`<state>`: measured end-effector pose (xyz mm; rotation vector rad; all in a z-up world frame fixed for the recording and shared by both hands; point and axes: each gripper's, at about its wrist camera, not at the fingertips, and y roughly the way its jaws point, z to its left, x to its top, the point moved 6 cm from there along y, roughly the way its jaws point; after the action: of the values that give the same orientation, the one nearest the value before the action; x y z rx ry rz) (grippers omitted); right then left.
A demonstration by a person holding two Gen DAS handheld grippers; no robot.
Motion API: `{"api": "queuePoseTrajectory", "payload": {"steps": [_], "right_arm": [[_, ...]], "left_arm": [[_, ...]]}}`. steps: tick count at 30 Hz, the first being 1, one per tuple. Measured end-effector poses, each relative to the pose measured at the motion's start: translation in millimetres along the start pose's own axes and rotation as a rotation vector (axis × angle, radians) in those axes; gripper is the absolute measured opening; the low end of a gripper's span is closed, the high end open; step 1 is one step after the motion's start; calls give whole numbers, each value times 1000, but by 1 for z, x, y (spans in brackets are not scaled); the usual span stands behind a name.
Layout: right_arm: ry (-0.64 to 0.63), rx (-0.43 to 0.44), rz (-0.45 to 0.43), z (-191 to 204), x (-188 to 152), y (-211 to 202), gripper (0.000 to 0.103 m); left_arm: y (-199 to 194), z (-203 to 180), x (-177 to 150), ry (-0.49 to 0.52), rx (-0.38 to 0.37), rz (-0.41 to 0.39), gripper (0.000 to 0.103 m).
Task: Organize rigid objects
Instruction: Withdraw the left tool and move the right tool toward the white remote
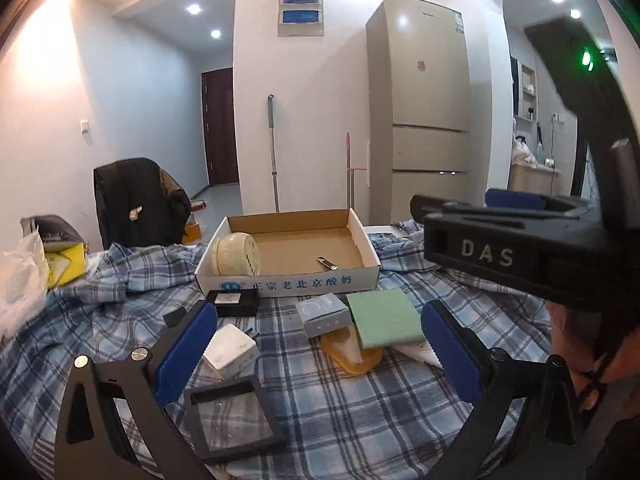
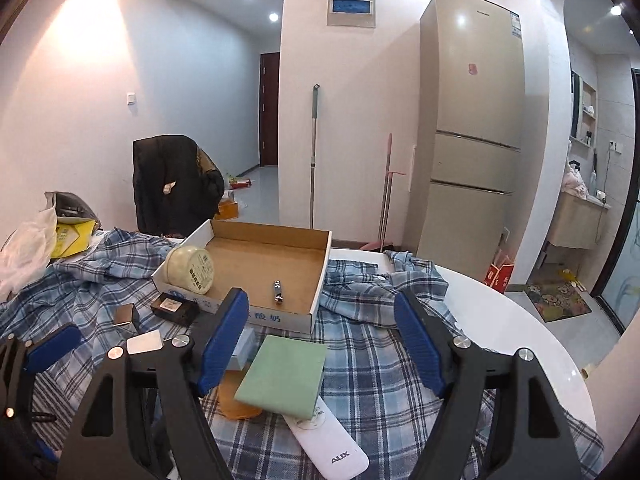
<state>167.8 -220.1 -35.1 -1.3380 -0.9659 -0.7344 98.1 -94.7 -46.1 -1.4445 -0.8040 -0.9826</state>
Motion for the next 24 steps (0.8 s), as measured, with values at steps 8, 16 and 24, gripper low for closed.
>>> {"api": "queuePoseTrajectory", "payload": {"steps": [8,16,24], "right_arm": [[-32,-3,51,-3,3,11,74],[20,32,86,-11,-6,15,74],[26,31,253,-22,-41,31,72]], "left_arm": [[2,8,8,-19,-16,12,103],[11,42,25,95,-33,-40,103],[26,102,18,-48,-17,67,103]]}}
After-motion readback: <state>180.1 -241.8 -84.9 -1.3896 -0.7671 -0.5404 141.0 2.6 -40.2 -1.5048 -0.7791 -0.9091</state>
